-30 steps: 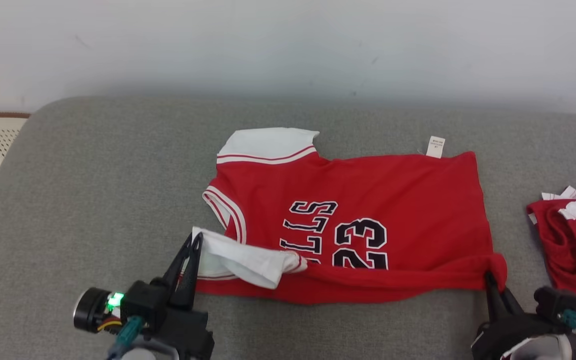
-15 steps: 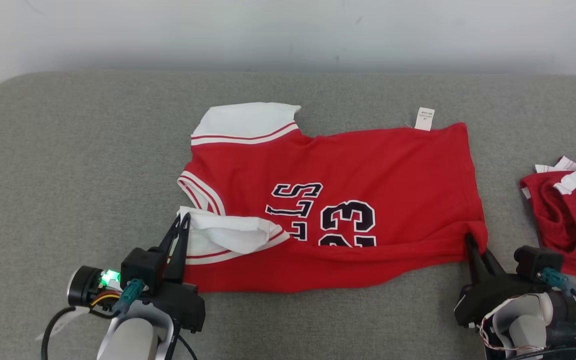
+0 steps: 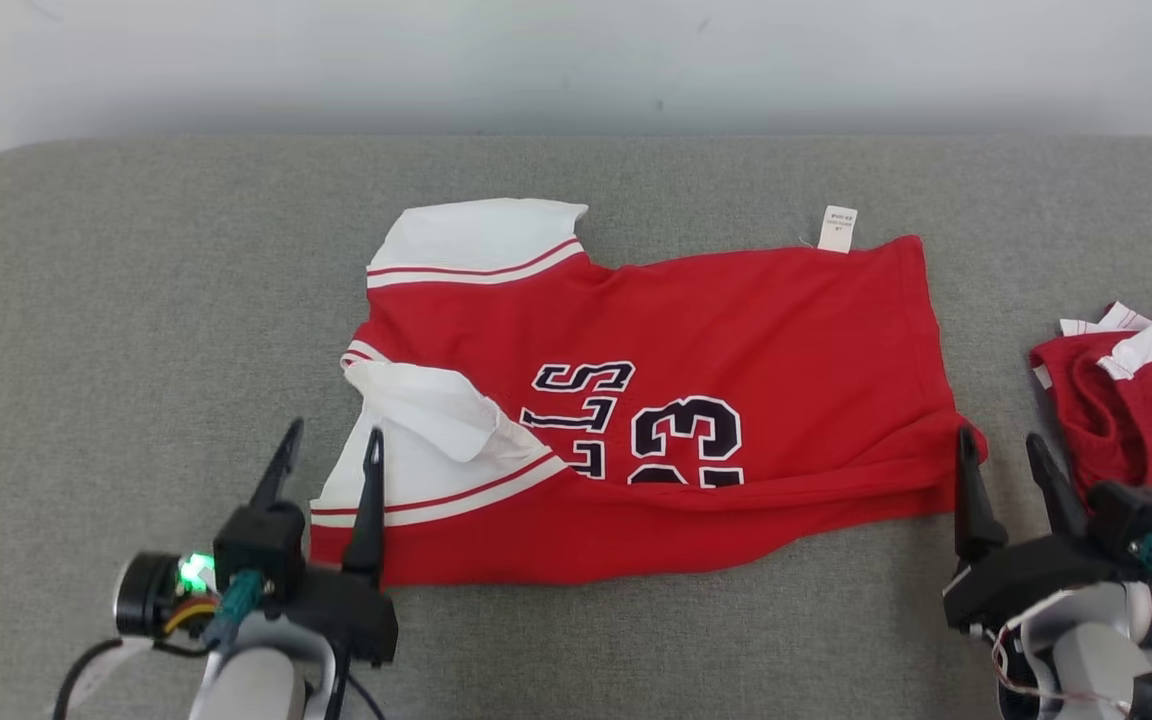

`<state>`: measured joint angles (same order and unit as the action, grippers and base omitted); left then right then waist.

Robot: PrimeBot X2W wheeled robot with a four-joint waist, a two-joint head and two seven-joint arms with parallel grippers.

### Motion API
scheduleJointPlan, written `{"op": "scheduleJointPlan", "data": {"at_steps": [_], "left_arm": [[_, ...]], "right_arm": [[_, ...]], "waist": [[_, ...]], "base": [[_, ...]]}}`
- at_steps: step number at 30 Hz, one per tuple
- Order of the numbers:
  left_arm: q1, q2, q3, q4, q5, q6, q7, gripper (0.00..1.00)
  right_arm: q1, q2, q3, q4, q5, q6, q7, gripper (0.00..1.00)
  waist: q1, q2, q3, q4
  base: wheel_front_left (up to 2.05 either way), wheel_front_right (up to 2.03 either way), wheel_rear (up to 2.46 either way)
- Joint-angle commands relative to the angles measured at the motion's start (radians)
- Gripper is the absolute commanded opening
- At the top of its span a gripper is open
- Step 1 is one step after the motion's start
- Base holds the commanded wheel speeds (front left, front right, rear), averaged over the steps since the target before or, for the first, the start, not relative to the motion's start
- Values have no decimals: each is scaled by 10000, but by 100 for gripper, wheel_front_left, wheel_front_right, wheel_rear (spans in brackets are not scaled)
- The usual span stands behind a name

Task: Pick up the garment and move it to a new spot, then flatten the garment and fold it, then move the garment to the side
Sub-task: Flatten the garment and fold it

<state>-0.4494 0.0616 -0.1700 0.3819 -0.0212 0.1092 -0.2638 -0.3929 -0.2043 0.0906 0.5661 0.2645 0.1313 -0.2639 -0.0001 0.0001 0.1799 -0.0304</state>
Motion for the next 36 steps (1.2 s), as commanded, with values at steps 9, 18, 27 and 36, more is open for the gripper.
{"op": "scheduleJointPlan", "data": {"at_steps": [9,18,27,36], "left_arm": [[1410,-15,266,178,-274,35,-4,100],[1475,-78,410,864,-484,-38,-4,100],[1155,-104,600,1517,-846,-108,-4,67],[891,-102,252,2086,-1280,-272,19,0]], "right_arm": [[1413,206,-340,-392,-115,-11,1,100],[1512,331,-283,-405,-37,-11,1,100],[1303,395,-185,-492,-88,-11,1,100],[1179,560,-298,-531,-9,-11,1,100]], "waist": [[1,-1,-304,113],[1,-1,-50,-36],[1,-1,205,-154],[1,-1,376,-144]], "base": [[0,0,0],[0,0,0],[0,0,0],[0,0,0]]}}
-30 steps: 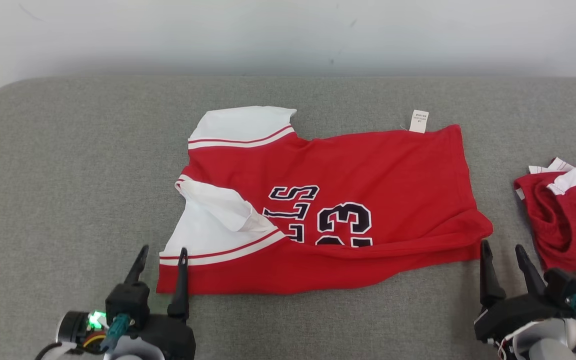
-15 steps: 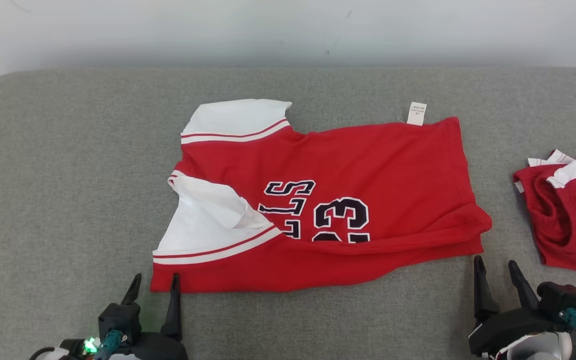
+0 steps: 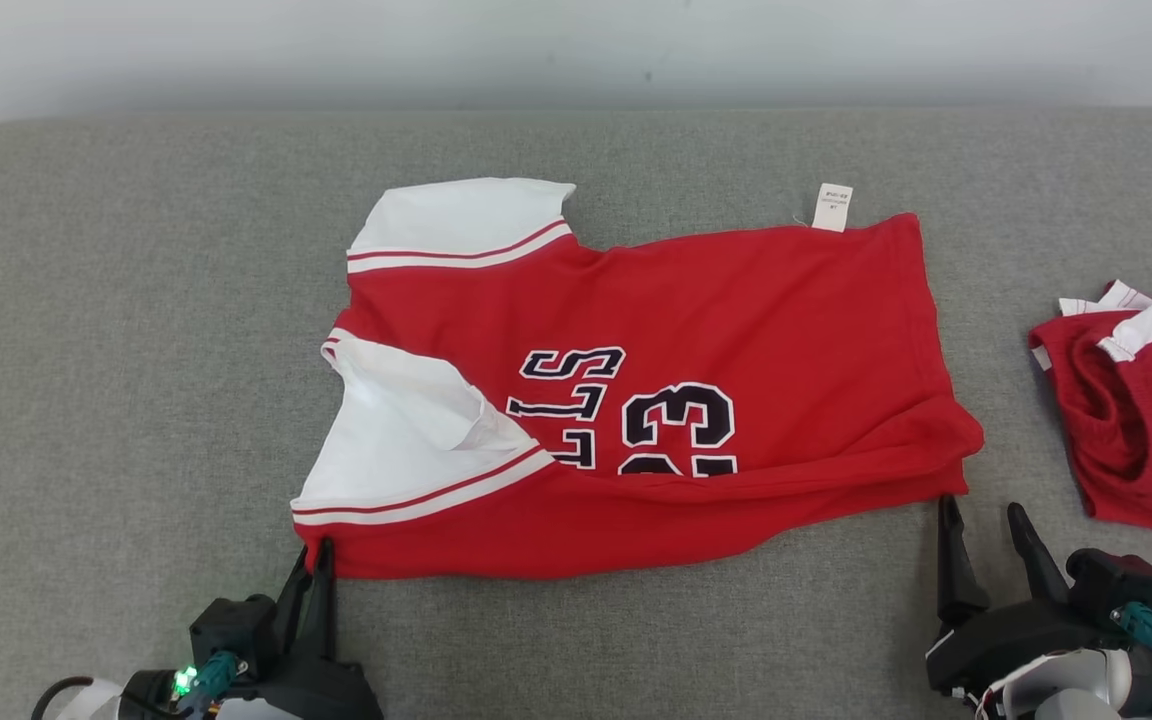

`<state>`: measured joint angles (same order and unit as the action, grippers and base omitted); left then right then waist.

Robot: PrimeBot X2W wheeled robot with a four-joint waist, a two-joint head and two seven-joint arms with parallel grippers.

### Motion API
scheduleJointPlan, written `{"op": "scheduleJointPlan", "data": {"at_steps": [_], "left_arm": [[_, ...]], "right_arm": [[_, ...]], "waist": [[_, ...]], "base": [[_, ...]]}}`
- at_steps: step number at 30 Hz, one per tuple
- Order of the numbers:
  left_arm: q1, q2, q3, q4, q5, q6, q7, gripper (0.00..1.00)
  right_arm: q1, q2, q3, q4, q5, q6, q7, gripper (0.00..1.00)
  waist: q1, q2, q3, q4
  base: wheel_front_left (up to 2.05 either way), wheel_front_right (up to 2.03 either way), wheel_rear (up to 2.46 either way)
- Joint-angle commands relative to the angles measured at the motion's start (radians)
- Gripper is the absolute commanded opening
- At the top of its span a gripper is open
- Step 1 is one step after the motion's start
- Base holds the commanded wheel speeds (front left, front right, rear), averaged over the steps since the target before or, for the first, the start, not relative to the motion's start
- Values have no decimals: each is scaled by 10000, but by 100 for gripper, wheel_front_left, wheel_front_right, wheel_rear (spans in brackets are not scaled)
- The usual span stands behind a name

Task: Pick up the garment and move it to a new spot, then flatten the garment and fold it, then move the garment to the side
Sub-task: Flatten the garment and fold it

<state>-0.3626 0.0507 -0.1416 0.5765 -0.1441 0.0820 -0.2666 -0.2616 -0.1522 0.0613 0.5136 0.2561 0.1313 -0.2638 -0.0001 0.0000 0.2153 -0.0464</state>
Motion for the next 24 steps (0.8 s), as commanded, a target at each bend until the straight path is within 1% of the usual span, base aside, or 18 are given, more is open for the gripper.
{"op": "scheduleJointPlan", "data": {"at_steps": [1,7,16,17,18,19,20,21,24], "left_arm": [[14,4,-75,129,-75,-1,48,0],[-21,0,-277,-2,-103,-38,60,0],[-55,7,-345,-66,-93,-42,59,0],[-72,7,-355,-82,-94,-45,59,0],[-90,8,-366,-98,-103,-49,59,0],[-105,8,-378,-119,-113,-52,59,0],[-115,8,-392,-141,-120,-55,57,0],[-121,8,-401,-159,-128,-64,57,0],[-117,8,-409,-210,-148,-58,56,0]], "right_arm": [[-178,67,-22,-53,121,-11,-2,100],[-218,88,-94,-411,167,-11,-1,100],[-491,-71,133,146,-36,-11,-1,100],[-538,-94,136,211,-57,-11,-1,82],[-594,-117,151,290,-76,-11,-1,59],[-649,-125,157,349,-74,-11,-1,35],[-691,-144,150,410,-55,-11,-1,8],[-702,-151,171,492,-25,-11,-1,0],[-717,-183,203,595,50,-11,-1,0]], "waist": [[1,0,43,31],[1,0,161,174],[1,0,235,343],[1,0,243,357],[1,0,250,369],[1,0,258,380],[1,0,264,391],[1,0,269,400],[1,0,267,409]], "base": [[0,0,0],[0,0,0],[0,0,0],[0,0,0],[0,0,0],[0,0,0],[0,0,0],[0,0,0],[0,0,0]]}}
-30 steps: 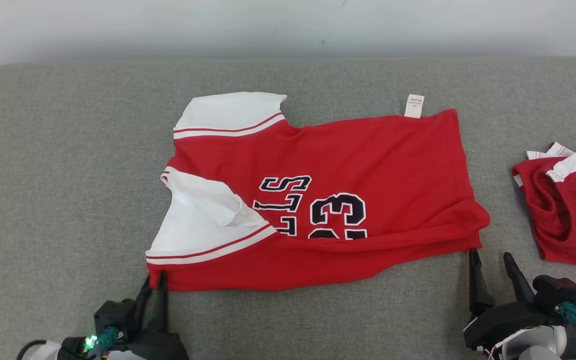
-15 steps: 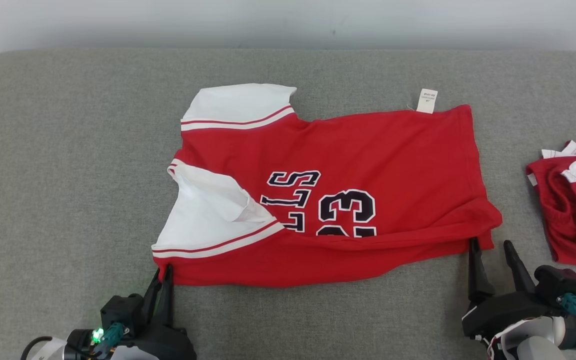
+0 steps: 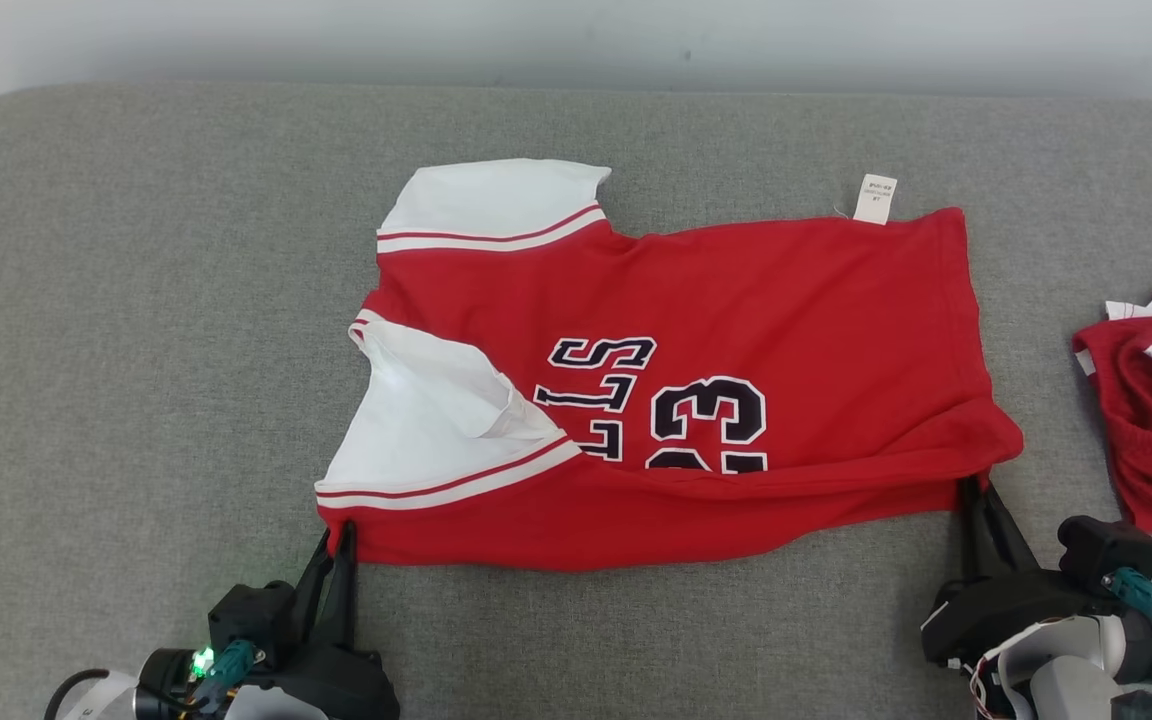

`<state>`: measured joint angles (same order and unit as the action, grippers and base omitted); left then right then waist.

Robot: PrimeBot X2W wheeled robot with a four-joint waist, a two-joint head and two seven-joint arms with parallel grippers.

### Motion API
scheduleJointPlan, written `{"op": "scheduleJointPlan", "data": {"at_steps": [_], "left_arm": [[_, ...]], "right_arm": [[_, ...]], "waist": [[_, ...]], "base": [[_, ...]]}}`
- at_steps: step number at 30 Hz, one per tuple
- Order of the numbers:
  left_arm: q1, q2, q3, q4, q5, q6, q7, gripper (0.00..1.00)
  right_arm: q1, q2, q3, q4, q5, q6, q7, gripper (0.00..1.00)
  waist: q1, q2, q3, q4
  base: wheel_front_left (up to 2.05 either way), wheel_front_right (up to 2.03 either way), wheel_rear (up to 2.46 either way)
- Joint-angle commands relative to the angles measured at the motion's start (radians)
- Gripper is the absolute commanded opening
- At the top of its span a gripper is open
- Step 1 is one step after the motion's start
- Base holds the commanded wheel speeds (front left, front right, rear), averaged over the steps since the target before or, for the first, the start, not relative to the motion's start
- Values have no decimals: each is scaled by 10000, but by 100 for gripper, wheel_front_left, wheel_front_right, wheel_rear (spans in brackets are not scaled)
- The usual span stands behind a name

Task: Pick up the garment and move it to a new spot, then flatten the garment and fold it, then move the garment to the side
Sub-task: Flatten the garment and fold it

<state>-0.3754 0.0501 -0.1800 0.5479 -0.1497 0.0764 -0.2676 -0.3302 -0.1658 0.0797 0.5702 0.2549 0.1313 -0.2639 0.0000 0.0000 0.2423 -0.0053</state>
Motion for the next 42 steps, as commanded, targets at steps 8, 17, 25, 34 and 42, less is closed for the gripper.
{"op": "scheduleJointPlan", "data": {"at_steps": [8,17,25,34,42], "left_arm": [[233,12,14,103,-76,15,47,0],[888,15,-4,145,-132,89,44,0],[1906,33,142,168,-42,196,36,0],[2888,55,226,84,-54,283,35,0],[2840,36,244,-268,13,303,35,100]], "right_arm": [[288,-104,-232,19,177,-11,1,0],[1425,2,-499,-270,250,-11,1,0],[2643,139,-868,-462,155,-12,0,0],[3805,273,-1103,-772,135,-14,-2,0],[3624,285,-1160,-931,196,-11,-2,100]], "waist": [[0,0,-207,-58],[0,0,-1123,-154],[0,0,-2201,-185],[0,0,-2611,-204],[0,0,-2613,-166]], "base": [[0,0,0],[0,0,0],[0,0,0],[0,0,0],[0,0,0]]}}
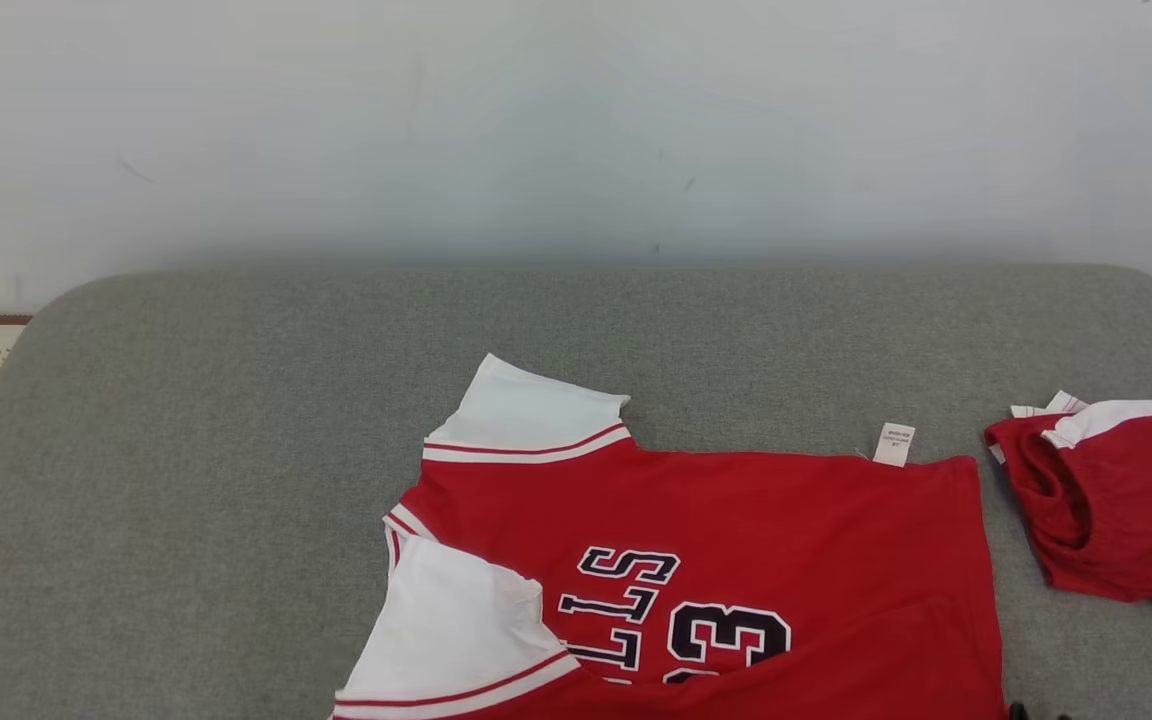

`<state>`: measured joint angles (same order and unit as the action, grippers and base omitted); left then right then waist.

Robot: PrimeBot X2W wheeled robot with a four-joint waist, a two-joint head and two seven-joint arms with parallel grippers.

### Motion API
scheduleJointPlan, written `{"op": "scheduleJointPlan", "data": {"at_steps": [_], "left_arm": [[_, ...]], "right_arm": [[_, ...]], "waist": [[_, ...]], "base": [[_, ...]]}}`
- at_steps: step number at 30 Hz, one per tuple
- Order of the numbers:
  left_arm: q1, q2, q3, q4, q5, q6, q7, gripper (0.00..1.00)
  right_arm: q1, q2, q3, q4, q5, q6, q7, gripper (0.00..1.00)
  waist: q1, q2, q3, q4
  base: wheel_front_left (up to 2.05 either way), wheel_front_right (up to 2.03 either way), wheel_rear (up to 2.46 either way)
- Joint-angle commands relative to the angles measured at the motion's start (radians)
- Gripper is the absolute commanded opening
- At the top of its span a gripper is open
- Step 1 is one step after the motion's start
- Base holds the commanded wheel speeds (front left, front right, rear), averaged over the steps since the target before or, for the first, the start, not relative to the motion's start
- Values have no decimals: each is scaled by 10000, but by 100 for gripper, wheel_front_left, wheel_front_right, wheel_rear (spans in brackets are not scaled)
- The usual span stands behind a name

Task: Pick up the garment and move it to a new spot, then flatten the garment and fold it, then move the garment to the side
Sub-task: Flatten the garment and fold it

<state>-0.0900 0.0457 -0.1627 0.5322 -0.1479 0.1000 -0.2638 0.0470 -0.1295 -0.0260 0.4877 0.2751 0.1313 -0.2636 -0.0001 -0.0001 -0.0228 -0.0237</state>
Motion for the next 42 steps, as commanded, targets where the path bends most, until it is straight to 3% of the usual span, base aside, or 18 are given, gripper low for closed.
{"op": "scheduleJointPlan", "data": {"at_steps": [1,7,13,24,37,39,40,41,42], "left_arm": [[-83,57,67,-284,-2,64,-4,100],[-419,56,175,-1338,269,57,-4,100],[-1670,116,221,-1490,759,-398,-3,100],[-4637,251,-92,-609,1364,-963,-3,100],[-5555,377,-340,-128,1465,-1143,-3,100],[-5669,381,-360,-102,1475,-1109,-3,100],[-5725,404,-343,-92,1469,-1079,-3,100],[-5763,417,-334,-78,1457,-1070,-3,100],[-5807,421,-346,-64,1460,-1076,-3,100]], "right_arm": [[-242,-80,-182,-228,-42,-11,-6,100],[-645,-37,-419,-671,-195,-11,-2,100],[-1848,-244,3,-561,-370,-11,-2,100],[-4654,-564,470,1058,-755,-11,-2,100],[-6399,-794,67,2533,-346,-11,-2,100],[-6526,-760,65,2591,-234,-11,-2,90],[-6564,-761,78,2608,-213,-11,-2,73],[-6611,-770,99,2621,-172,-11,-2,49],[-6659,-757,137,2609,-151,-11,-2,43]], "waist": [[1,1,74,32],[1,1,340,105],[1,1,1025,37],[1,1,2541,-206],[1,1,3462,-210],[1,1,3528,-206],[1,1,3565,-208],[1,1,3600,-210],[1,1,3634,-214]], "base": [[0,0,0],[0,0,0],[0,0,0],[0,0,0],[0,0,0],[0,0,0],[0,0,0],[0,0,0],[0,0,0]]}}
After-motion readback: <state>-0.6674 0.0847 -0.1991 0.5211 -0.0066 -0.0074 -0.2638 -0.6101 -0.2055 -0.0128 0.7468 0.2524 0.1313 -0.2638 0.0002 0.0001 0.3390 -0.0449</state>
